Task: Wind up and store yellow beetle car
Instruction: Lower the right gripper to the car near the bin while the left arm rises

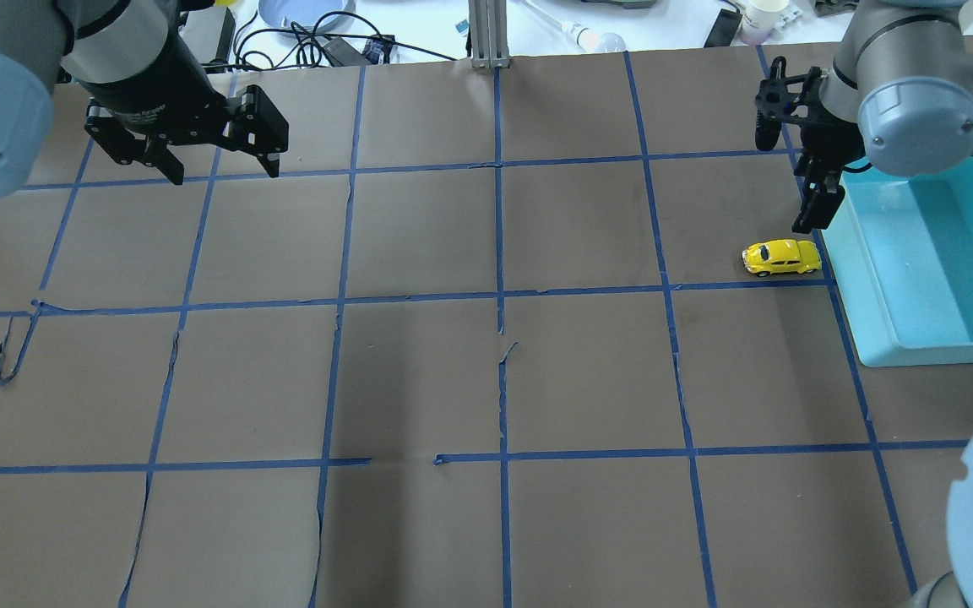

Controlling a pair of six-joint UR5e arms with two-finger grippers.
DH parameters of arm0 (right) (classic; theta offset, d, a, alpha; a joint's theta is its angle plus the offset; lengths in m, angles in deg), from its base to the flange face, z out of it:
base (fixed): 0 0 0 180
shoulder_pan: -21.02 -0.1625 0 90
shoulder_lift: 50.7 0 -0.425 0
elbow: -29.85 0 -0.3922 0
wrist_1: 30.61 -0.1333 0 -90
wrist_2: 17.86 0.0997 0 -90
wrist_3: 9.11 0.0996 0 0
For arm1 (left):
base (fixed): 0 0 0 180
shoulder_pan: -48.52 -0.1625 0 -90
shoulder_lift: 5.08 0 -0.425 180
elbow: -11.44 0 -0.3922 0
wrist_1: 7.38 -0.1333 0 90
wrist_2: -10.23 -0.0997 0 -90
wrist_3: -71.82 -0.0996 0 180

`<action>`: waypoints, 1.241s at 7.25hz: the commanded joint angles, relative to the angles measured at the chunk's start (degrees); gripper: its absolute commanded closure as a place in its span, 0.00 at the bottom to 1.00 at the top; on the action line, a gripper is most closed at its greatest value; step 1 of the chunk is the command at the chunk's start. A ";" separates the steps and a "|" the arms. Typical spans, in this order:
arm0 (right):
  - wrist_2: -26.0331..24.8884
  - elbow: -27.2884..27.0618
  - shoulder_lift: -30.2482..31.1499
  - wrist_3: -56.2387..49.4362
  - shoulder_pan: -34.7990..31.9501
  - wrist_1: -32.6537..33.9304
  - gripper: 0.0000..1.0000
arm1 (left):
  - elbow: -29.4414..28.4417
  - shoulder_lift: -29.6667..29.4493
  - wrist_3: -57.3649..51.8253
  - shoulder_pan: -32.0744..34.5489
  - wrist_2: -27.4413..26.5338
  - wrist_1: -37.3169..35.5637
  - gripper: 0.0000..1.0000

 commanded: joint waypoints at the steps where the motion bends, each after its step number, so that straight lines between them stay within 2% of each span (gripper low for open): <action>1: -0.81 -1.22 -3.65 -0.75 0.07 2.33 0.00 | 0.60 0.98 -0.27 0.33 0.00 -0.32 0.00; 3: -0.90 -7.71 -4.89 -6.86 0.07 13.99 0.00 | 0.51 0.99 -0.27 -0.54 0.00 -1.81 0.00; 8: -1.34 -9.58 -5.68 -7.08 0.16 14.65 0.01 | 0.60 1.08 -0.27 -2.22 0.00 -1.81 0.00; 9: -0.81 -9.67 -5.86 -7.08 0.16 14.65 0.07 | 0.69 1.08 -0.36 -2.22 0.00 -1.81 0.00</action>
